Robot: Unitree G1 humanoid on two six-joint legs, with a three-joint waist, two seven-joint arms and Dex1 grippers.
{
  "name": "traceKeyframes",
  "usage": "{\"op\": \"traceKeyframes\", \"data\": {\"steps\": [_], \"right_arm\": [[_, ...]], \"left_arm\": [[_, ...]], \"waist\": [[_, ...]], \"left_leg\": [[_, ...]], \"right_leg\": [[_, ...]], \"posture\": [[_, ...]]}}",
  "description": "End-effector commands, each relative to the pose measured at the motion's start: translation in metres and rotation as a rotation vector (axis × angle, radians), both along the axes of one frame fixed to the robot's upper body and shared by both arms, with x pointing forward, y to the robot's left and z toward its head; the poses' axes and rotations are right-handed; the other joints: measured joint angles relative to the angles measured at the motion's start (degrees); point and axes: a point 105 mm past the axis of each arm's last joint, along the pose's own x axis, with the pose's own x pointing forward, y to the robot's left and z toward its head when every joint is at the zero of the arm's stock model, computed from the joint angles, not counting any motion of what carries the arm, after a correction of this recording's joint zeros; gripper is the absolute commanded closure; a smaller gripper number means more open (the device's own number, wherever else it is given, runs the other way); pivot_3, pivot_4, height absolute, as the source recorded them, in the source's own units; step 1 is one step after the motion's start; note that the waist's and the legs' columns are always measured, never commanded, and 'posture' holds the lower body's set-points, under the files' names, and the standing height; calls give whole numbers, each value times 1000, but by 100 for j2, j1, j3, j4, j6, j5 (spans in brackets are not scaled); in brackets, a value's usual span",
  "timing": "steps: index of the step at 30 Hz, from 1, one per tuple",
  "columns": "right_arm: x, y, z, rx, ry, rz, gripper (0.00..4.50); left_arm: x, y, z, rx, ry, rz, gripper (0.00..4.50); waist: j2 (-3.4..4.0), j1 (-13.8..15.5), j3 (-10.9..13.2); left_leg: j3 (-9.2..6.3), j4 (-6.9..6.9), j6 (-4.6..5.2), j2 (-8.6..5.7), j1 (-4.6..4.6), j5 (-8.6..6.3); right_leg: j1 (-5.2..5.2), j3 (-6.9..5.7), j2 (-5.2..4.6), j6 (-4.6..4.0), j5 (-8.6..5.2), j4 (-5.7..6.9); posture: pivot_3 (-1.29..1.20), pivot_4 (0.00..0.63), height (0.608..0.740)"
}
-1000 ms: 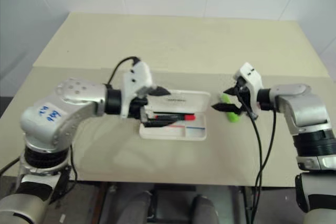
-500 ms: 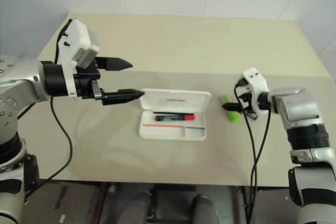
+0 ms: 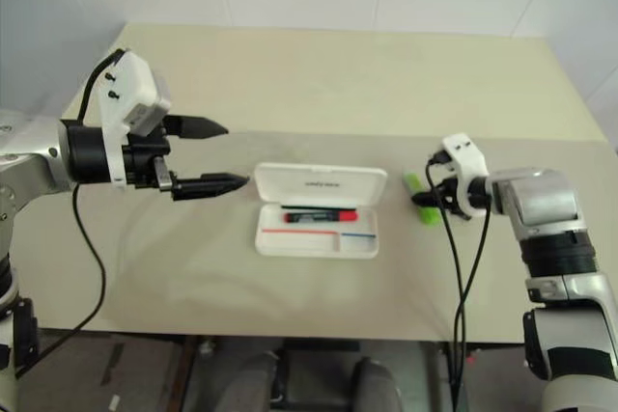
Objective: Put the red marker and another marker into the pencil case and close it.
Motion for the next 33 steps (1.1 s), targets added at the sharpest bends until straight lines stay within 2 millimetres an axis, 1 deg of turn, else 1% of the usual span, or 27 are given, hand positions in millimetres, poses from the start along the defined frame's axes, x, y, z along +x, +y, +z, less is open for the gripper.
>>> {"op": "traceKeyframes", "data": {"steps": [1, 2, 4, 7, 9, 11, 12, 14, 15, 17, 18, 19, 20, 21, 22, 24, 27, 30, 31, 33], "right_arm": [[-1, 2, 15, -8, -56, 44, 3354], [-2, 6, 21, -3, -70, 75, 3421], [-7, 12, 33, -2, -104, 143, 3421], [-14, 18, 57, 0, -183, 246, 3421], [-23, 23, 78, 6, -241, 331, 3421], [-29, 28, 103, 14, -315, 388, 3421], [-33, 32, 118, 12, -358, 417, 3421], [-38, 40, 143, 9, -441, 465, 3421], [-44, 50, 156, 33, -489, 521, 3421], [-55, 66, 172, 82, -537, 612, 3421], [-66, 79, 177, 131, -544, 695, 3421], [-79, 93, 179, 181, -536, 789, 3421], [-94, 108, 176, 222, -508, 898, 3421], [-106, 118, 167, 229, -470, 984, 3421], [-114, 124, 157, 223, -432, 1043, 3421], [-121, 132, 143, 215, -374, 1098, 3421], [-125, 146, 120, 190, -287, 1154, 3421], [-124, 153, 106, 177, -243, 1183, 3421], [-122, 156, 100, 176, -228, 1185, 3421], [-111, 163, 82, 116, -228, 1180, 3421]], "left_arm": [[-7, 6, 7, 19, -41, -14, 0], [-7, 9, 7, 25, -39, -13, 0], [-9, 12, 7, 27, -39, -23, 0], [-17, 16, 7, 21, -41, -70, 0], [-26, 21, 2, 24, -37, -115, 0], [-43, 24, 0, -5, -23, -195, 0], [-47, 28, -2, -11, -13, -202, 0], [-50, 37, -5, -15, 0, -180, 0], [-50, 42, -7, -19, 5, -165, 0], [-51, 49, -9, -19, 8, -145, 0], [-51, 52, -11, -18, 11, -133, 0], [-52, 54, -13, -18, 19, -130, 0], [-53, 56, -17, -7, 31, -125, 0], [-54, 60, -24, 18, 50, -112, 0], [-55, 63, -30, 40, 64, -106, 0], [-56, 65, -37, 47, 83, -110, 0], [-58, 71, -53, 79, 145, -86, 0], [-57, 82, -72, 135, 195, -33, 0], [-58, 83, -78, 148, 209, -26, 0], [-59, 85, -91, 184, 236, -14, 0]], "waist": [[0, 2, 0], [0, 0, 0], [0, 0, 0], [1, -1, 0], [1, -9, 0], [2, -35, 1], [2, -57, 1], [3, -99, 2], [3, -119, 2], [3, -135, 2], [3, -135, 1], [1, -142, 0], [1, -145, 0], [0, -149, 0], [0, -144, 0], [0, -125, 0], [-7, -118, -5], [-11, -139, -7], [-12, -140, -7], [-13, -152, -8]], "left_leg": [[0, 0, 0, 0, 1, 0], [0, 0, 0, 0, 1, 0], [4, -5, 0, 0, -1, 0], [9, -7, 0, 1, -7, 0], [12, -6, 0, 1, -6, -1], [16, -8, 0, 3, -4, -1], [18, -8, 0, 4, -3, -1], [23, -8, -1, 7, -5, -2], [24, -10, -1, 8, -5, -2], [26, -13, -4, 9, -3, -3], [27, -14, -5, 10, -3, -4], [27, -15, -5, 10, -3, -5], [28, -15, -6, 12, -2, -5], [29, -14, -6, 12, -3, -6], [31, -13, -5, 13, -2, -6], [34, -14, -3, 13, -3, -8], [38, -3, 6, 11, -6, -14], [56, -8, 6, 13, -9, -18], [67, -12, 6, 13, -10, -18], [78, -14, 6, 15, -11, -17]], "right_leg": [[1, 1, 0, 0, 0, 0], [0, 1, 0, 0, 0, 0], [-6, 5, 0, 0, 0, 0], [-15, 9, 0, 0, 0, -1], [-15, 10, 0, 0, 0, -1], [-18, 15, 1, 0, 0, 1], [-19, 17, 1, 0, 0, 3], [-29, 24, 2, -1, 0, 8], [-31, 25, 3, -1, 0, 9], [-32, 27, 5, -1, 0, 8], [-33, 29, 5, -1, 0, 8], [-32, 29, 6, -1, 0, 7], [-32, 31, 6, -1, 0, 6], [-32, 31, 7, -1, 0, 8], [-33, 34, 8, -1, 0, 10], [-36, 36, 8, -1, 0, 11], [-39, 42, 6, -2, 1, 17], [-63, 64, 6, -2, 1, 28], [-76, 76, 6, -2, 1, 35], [-87, 84, 6, -3, 0, 42]], "posture": [[0, 150, 740], [0, 150, 740], [0, 150, 740], [0, 150, 740], [0, 150, 740], [0, 150, 740], [0, 150, 740], [0, 150, 740], [0, 150, 740], [0, 150, 740], [0, 150, 740], [0, 150, 740], [0, 150, 740], [0, 150, 740], [0, 150, 740], [0, 150, 740], [0, 150, 740], [0, 150, 740], [0, 150, 740], [0, 150, 740]]}}
